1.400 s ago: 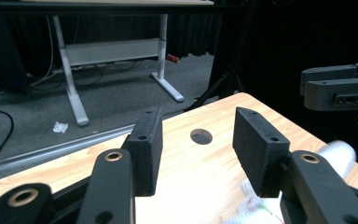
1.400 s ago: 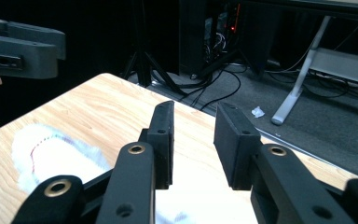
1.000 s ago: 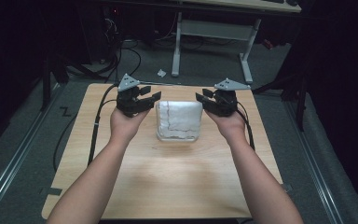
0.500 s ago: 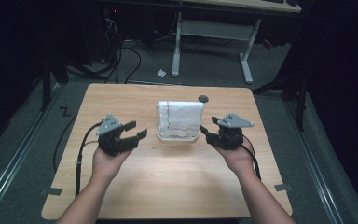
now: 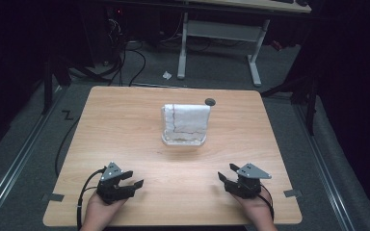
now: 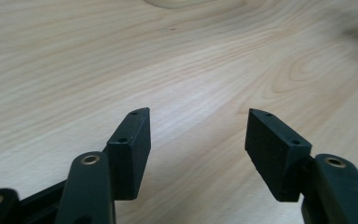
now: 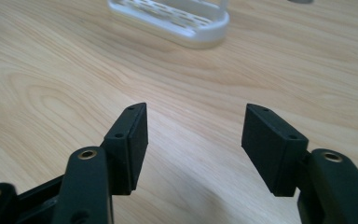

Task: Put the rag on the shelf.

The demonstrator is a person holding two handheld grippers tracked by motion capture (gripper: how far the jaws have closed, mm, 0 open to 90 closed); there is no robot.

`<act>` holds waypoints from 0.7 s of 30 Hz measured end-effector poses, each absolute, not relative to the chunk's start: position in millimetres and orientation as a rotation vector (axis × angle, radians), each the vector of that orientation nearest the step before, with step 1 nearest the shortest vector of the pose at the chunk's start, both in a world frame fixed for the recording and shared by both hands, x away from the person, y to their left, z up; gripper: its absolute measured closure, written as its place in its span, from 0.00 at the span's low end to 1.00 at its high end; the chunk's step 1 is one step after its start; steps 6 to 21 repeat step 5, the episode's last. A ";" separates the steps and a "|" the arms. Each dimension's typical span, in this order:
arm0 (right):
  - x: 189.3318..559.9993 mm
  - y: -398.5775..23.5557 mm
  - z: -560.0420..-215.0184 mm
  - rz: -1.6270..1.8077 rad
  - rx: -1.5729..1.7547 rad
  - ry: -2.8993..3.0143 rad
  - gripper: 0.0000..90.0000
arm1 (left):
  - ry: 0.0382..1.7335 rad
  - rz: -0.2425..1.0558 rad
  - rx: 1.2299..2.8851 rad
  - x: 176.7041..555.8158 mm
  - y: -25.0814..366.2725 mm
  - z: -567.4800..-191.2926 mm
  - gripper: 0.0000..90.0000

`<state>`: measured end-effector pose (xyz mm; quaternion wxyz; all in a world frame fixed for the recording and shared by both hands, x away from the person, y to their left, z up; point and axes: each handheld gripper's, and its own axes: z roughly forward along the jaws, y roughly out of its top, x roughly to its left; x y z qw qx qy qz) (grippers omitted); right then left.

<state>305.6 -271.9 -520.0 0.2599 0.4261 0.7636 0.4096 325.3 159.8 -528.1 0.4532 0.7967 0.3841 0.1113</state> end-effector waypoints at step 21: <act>310.3 -281.2 -521.7 1.136 1.227 2.018 0.45 | 0.928 0.316 1.969 329.7 153.7 -528.3 0.41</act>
